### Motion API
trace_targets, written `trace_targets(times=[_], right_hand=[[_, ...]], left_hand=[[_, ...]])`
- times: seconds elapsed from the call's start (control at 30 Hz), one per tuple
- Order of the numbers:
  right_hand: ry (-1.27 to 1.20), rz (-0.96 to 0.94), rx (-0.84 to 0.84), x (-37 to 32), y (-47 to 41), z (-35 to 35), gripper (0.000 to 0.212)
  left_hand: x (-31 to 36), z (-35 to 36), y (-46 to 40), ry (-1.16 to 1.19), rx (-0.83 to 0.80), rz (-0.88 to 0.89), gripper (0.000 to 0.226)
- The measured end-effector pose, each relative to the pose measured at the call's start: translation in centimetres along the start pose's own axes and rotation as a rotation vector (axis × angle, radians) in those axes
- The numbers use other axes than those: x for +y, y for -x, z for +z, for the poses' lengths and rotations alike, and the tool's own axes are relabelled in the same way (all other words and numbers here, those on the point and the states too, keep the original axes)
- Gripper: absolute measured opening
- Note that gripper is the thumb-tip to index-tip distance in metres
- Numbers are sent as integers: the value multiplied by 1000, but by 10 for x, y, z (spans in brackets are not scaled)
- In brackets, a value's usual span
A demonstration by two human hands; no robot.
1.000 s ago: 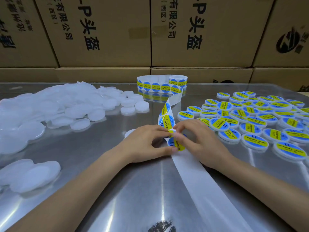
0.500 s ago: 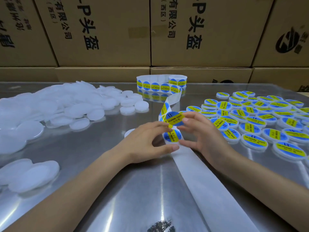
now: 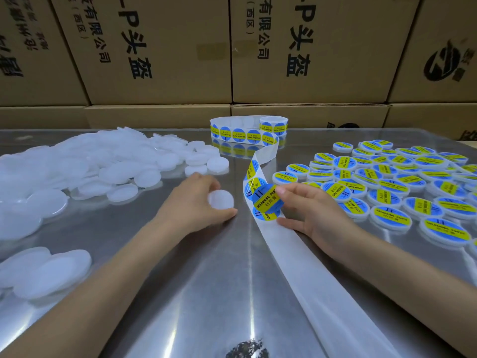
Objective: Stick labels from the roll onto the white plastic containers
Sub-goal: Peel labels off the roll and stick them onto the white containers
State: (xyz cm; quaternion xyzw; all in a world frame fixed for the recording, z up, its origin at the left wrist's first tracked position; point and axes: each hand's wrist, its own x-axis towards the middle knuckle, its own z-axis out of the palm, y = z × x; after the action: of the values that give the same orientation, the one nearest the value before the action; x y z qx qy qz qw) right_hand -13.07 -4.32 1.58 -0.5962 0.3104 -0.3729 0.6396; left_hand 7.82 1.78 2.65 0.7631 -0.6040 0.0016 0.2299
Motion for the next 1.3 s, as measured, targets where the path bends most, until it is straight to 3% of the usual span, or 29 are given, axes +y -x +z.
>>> trace_targets(times=[0.13,0.27,0.53,1.1,1.3], right_hand=[[-62,46,-10,-2,-1,-3,25],[-89,75,-19,-2,-3,-6,12],[-113,80,-86,-1,-3,-8,32],[-41,65,-41,-2,-2,-5,27],[-52,41,-26,-2,-1,-2,24]], left_hand=[[15,11,4,175,66,312,55],[28,17,10,300,103,441,77],[46,20,20,457,155,491,89],[49,21,21,480,180,508,94],[51,21,22,581,175,442,94]])
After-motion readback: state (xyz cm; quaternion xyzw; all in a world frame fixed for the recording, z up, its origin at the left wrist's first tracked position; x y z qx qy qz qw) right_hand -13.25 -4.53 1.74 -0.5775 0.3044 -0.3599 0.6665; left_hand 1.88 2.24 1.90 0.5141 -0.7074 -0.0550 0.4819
